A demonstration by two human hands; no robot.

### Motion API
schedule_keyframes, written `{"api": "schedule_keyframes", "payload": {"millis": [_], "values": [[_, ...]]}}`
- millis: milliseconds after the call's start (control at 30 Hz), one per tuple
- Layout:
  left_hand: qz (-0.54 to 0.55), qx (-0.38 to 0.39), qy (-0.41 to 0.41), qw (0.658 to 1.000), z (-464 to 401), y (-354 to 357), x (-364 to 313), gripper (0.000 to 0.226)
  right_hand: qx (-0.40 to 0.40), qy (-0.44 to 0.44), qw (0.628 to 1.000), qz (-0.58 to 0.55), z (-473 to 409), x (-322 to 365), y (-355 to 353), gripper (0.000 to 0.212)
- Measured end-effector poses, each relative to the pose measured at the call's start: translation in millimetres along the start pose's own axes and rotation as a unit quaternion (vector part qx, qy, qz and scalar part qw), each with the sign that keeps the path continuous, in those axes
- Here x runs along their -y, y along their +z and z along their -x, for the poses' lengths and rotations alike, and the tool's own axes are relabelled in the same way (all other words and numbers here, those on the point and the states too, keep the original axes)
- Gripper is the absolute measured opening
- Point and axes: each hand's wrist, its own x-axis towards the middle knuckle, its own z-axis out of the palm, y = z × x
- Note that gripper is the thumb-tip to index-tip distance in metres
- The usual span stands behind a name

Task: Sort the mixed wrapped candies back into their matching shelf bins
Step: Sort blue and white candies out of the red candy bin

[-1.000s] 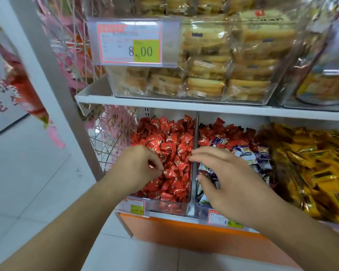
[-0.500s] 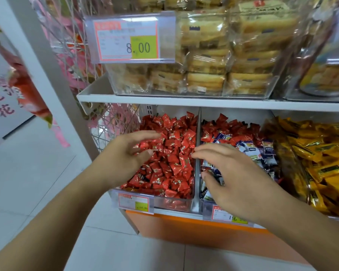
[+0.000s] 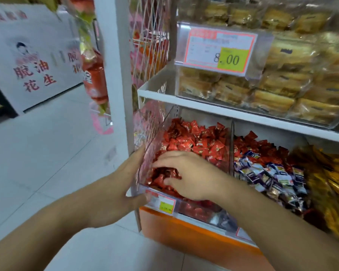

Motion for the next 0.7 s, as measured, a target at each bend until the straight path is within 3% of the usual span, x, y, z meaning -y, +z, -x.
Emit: {"api": "schedule_keyframes", "payload": {"millis": [33, 67, 100, 167, 200, 267, 333, 367, 400, 467, 500, 700], "values": [[0.069, 0.04, -0.006, 0.997, -2.1, 4.0, 13.4, 0.072, 0.027, 0.002, 1.0, 0.011, -8.5, -2.9, 5.5, 0.049], [0.07, 0.035, 0.013, 0.997, -10.9, 7.0, 35.0, 0.062, 0.046, 0.006, 0.998, 0.03, -14.8, -5.7, 9.8, 0.049], [0.092, 0.012, 0.01, 0.996, -25.3, 12.7, 43.5, 0.076, 0.053, 0.01, 0.997, 0.049, -18.9, -8.4, 12.6, 0.048], [0.12, -0.069, 0.041, 0.989, -40.0, 26.1, 31.8, 0.129, 0.057, 0.024, 0.995, 0.075, -21.5, -11.2, 12.8, 0.043], [0.108, -0.1, 0.062, 0.987, -30.7, 21.8, 14.8, 0.125, 0.059, 0.031, 0.994, 0.085, -21.1, -12.4, 11.9, 0.039], [0.113, -0.109, 0.068, 0.985, -14.2, 10.5, -19.8, 0.066, 0.058, 0.041, 0.992, 0.108, -18.2, -14.5, 8.0, 0.032], [0.091, -0.065, 0.096, 0.989, -7.6, 4.0, -29.3, 0.048, 0.049, 0.057, 0.99, 0.12, -14.2, -17.9, 3.0, 0.03], [0.079, -0.043, 0.138, 0.986, -6.2, 10.2, -15.4, 0.052, 0.042, 0.068, 0.99, 0.118, -12.9, -19.5, 0.0, 0.03], [0.102, -0.007, 0.148, 0.984, -12.5, 13.9, -0.6, 0.071, 0.032, 0.079, 0.99, 0.11, -12.2, -21.4, -3.1, 0.028], [0.028, 0.073, 0.1, 0.992, -9.8, 5.0, 7.4, 0.114, -0.002, 0.1, 0.992, 0.076, -11.7, -24.4, -9.9, 0.024], [-0.029, 0.077, 0.099, 0.992, -4.3, 0.9, 14.6, 0.119, -0.024, 0.113, 0.992, 0.054, -11.5, -25.6, -13.8, 0.022], [-0.037, 0.08, 0.097, 0.991, 0.1, -2.3, 7.6, 0.118, -0.091, 0.185, 0.974, -0.093, -4.6, -24.8, -29.4, 0.026]]}}
